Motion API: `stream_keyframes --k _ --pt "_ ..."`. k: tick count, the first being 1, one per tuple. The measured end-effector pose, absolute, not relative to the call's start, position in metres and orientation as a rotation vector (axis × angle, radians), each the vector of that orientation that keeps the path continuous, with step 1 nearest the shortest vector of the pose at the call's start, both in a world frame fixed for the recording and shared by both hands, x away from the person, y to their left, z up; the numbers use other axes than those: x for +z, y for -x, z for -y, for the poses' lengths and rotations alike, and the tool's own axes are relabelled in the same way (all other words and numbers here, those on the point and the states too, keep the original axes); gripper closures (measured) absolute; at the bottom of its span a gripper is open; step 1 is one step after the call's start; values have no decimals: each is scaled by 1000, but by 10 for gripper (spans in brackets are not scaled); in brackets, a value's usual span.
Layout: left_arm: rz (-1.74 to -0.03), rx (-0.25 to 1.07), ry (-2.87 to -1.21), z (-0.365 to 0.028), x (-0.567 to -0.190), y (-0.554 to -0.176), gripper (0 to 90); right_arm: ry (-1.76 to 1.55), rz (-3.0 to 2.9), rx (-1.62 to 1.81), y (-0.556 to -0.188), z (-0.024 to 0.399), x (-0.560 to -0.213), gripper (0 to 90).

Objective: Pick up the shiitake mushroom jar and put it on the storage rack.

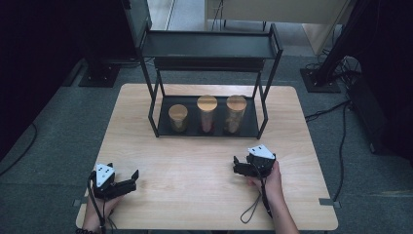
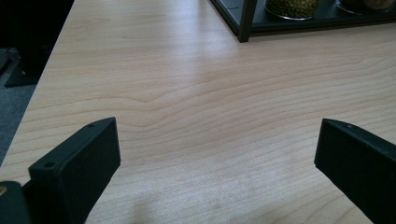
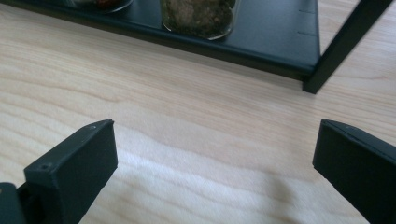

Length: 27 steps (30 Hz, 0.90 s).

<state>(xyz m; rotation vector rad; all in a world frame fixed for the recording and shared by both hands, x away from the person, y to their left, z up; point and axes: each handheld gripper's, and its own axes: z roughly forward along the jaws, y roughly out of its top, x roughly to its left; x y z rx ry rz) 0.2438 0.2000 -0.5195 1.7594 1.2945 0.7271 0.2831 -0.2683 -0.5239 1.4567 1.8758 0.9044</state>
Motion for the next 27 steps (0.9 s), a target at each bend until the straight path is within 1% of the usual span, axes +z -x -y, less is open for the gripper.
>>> stream_keyframes --k 27 --pt "-1294 731 -1764 -199 -520 -244 5 -1467 -1844 870 -252 294 -524 0"
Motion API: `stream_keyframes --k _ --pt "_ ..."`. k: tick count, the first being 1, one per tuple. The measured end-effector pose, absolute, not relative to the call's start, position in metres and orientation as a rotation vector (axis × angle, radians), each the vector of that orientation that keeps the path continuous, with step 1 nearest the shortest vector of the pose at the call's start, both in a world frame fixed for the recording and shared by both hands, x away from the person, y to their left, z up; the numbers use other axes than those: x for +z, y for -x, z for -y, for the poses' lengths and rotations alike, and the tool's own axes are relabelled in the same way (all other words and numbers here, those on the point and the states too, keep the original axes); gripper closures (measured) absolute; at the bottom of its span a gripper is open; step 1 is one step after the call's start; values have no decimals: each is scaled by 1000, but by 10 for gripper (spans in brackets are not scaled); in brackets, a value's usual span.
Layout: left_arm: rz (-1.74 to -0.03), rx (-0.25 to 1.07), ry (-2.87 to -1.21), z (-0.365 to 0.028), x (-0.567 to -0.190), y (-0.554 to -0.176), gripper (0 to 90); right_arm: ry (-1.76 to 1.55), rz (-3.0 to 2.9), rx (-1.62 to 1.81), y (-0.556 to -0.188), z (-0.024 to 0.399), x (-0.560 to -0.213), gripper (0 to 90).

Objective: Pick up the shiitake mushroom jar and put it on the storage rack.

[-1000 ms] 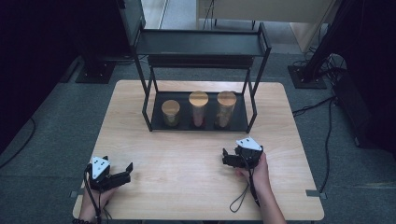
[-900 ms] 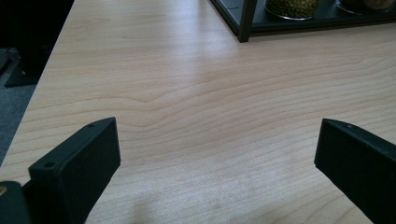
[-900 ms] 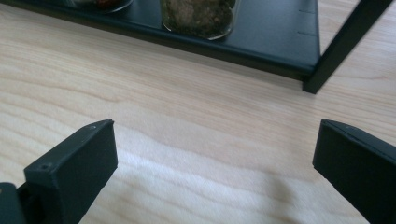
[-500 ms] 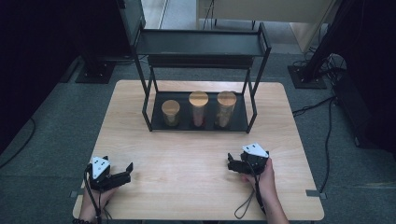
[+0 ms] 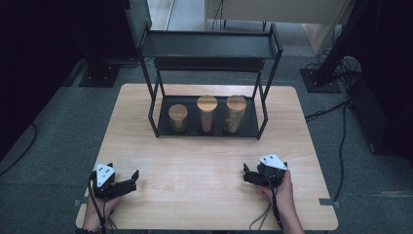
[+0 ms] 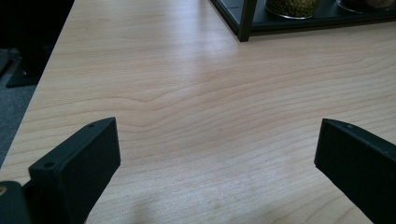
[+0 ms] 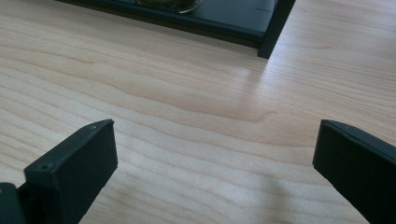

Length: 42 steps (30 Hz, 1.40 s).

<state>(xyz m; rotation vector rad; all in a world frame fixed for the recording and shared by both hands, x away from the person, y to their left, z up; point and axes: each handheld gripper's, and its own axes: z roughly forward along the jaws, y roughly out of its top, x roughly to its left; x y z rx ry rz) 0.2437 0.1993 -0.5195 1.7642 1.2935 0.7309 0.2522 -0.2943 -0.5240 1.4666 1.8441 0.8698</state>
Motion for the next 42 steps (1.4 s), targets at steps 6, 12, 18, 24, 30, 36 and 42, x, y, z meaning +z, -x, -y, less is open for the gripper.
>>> stream_keyframes --k 6,12,18,24,30,36,42 --pt "-1293 731 -1764 -199 -520 -244 5 -1477 -1835 865 -247 301 -524 0" --pt "-1294 731 -1763 -199 -520 -244 5 -1484 -1829 850 -243 308 -524 0" --pt "-1293 730 -1764 -199 -520 -244 5 -1495 -1809 818 -238 317 -524 0" --pt "-1294 729 -1763 -200 -520 -244 5 -1512 -1789 800 -232 328 -525 0" --pt "-1295 731 -1763 -199 -520 -244 5 -1531 -1772 787 -228 338 -525 0" --pt "-1295 731 -1763 -199 -520 -244 5 -1548 -1755 781 -224 347 -525 0" --pt "-1295 731 -1763 -199 -520 -244 5 -1563 -1734 774 -221 356 -524 0"
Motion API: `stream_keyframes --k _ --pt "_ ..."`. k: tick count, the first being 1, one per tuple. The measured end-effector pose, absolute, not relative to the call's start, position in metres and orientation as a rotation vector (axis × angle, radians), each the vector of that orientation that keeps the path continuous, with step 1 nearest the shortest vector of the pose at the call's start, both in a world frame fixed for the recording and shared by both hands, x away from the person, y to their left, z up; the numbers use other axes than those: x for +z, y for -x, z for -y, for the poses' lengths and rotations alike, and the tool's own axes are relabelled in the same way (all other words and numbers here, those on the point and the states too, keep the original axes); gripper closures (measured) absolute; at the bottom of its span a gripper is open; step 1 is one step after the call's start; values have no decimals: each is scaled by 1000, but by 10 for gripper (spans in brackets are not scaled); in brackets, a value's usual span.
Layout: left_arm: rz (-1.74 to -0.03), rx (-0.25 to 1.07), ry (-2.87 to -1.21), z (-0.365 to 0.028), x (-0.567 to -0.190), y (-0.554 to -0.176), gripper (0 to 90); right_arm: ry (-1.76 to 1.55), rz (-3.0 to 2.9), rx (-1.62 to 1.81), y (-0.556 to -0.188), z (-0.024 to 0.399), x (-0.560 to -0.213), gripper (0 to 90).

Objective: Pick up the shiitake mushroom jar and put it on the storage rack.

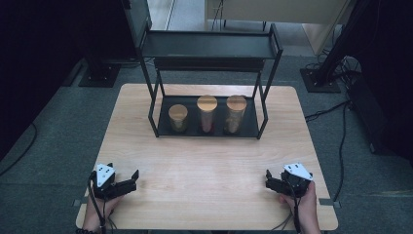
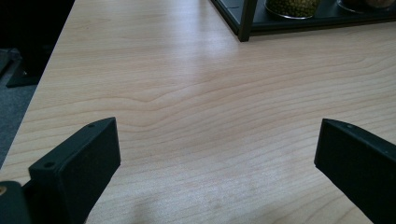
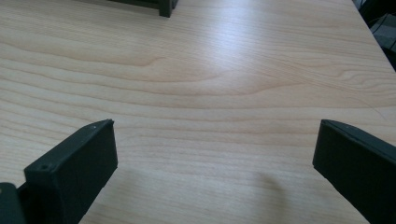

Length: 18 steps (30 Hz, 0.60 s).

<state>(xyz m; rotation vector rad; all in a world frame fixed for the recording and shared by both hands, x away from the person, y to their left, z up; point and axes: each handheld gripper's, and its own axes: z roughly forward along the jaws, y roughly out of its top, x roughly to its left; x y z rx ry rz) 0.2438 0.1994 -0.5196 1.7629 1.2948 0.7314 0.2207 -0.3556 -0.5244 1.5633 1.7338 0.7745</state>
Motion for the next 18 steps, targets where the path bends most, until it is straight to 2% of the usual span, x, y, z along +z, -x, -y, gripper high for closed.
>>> stream_keyframes --k 18 --pt "-1294 733 -1766 -199 -520 -244 5 -1606 -1676 746 -210 382 -524 0"
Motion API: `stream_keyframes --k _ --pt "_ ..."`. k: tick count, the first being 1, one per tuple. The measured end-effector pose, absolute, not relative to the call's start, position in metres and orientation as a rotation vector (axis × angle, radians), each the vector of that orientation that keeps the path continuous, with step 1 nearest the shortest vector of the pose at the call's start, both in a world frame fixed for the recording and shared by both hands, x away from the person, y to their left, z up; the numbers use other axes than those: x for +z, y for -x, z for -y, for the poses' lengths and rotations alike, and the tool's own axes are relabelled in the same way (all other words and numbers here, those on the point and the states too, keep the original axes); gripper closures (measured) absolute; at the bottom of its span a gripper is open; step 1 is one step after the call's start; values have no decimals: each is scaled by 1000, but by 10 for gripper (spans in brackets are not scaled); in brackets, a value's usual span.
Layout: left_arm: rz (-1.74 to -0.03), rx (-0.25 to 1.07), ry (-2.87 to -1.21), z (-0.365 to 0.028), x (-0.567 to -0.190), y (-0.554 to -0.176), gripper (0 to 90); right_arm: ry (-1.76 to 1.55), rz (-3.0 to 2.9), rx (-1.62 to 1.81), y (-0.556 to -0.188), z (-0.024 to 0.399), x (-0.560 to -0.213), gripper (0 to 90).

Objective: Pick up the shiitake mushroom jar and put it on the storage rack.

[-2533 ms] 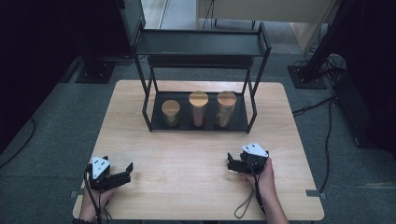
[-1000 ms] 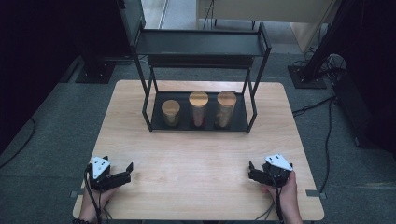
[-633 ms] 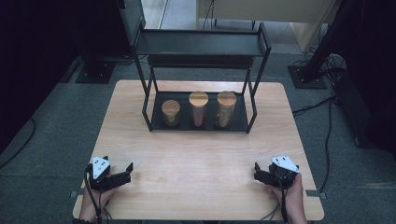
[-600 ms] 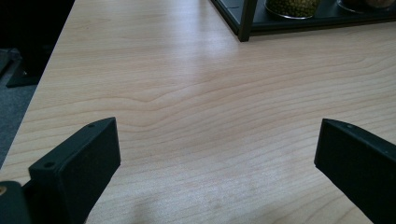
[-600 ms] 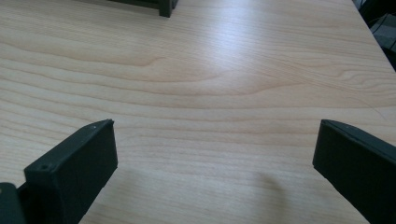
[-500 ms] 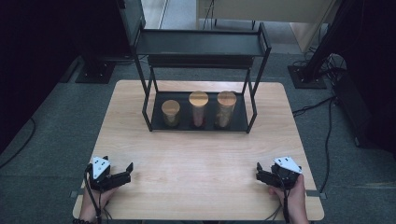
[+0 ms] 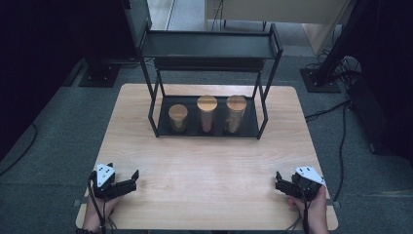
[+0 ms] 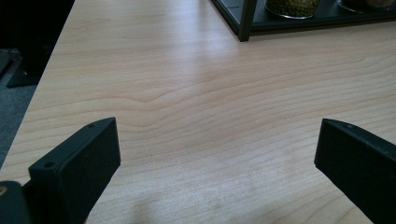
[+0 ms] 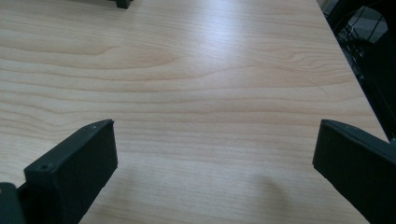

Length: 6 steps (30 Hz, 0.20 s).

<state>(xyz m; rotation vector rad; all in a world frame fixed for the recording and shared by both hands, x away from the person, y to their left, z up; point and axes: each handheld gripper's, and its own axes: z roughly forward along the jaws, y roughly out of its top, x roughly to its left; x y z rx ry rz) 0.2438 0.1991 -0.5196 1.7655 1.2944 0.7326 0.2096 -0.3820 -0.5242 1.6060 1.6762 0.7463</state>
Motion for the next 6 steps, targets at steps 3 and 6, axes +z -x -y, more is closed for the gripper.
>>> stream_keyframes --k 3,6 --pt "-1298 731 -1767 -199 -520 -244 5 -1607 -1667 736 -208 385 -524 0" --pt "-1301 726 -1768 -199 -520 -245 5 -1613 -1659 731 -206 389 -524 0"
